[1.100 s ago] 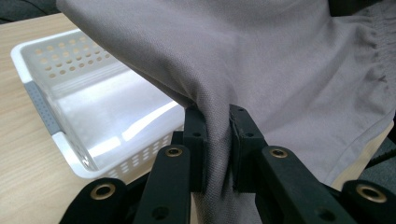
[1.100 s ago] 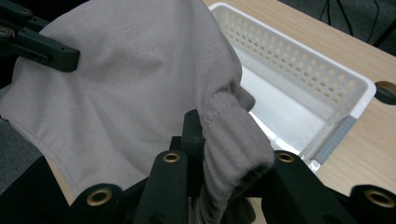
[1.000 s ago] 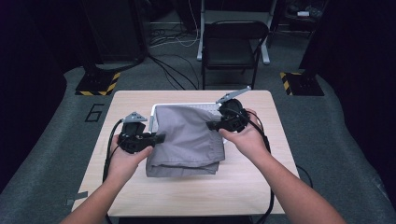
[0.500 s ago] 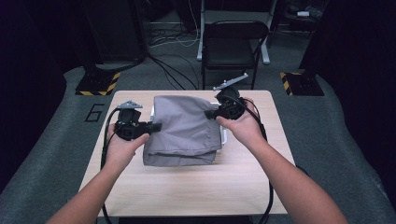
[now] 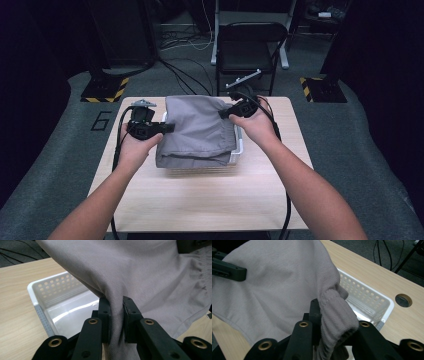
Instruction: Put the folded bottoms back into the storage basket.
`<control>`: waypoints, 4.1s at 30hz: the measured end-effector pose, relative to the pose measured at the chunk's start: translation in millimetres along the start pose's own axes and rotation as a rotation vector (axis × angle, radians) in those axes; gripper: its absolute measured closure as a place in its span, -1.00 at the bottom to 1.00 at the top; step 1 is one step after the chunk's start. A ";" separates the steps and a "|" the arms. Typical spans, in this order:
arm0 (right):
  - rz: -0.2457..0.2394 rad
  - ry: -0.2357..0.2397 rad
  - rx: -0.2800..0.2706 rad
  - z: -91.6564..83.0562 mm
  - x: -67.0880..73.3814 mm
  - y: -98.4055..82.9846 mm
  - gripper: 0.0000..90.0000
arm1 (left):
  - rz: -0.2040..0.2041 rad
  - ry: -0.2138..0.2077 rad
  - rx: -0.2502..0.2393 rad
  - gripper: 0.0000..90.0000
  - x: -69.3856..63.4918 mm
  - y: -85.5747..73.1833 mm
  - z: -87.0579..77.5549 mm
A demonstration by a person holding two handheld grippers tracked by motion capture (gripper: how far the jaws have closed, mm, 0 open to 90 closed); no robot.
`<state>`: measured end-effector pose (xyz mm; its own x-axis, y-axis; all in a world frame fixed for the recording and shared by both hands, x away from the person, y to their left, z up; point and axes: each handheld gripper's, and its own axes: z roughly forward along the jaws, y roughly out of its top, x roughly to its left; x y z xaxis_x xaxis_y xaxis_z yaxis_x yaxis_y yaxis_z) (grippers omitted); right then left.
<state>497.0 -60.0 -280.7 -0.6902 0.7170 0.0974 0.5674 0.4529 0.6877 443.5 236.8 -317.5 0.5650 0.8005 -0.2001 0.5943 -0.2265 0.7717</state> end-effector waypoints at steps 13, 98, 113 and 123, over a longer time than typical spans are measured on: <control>0.031 -0.038 0.003 25.3 -20.2 14.0 0.69 | -0.019 0.023 0.007 0.76 18.0 9.8 26.4; 0.082 -0.183 0.099 105.6 -41.3 -2.3 0.68 | -0.098 0.112 0.072 0.76 55.8 -19.2 107.4; 0.079 -0.190 0.115 119.0 -41.4 -10.2 0.68 | -0.127 0.127 0.088 0.75 58.0 -26.8 114.7; 0.078 -0.192 0.117 126.7 -42.9 -16.7 0.66 | -0.133 0.130 0.100 0.75 58.9 -30.1 121.5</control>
<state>574.0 -31.2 -387.4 -0.5506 0.8348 0.0008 0.6717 0.4425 0.5942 528.4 223.3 -425.9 0.4032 0.8902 -0.2120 0.7166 -0.1630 0.6782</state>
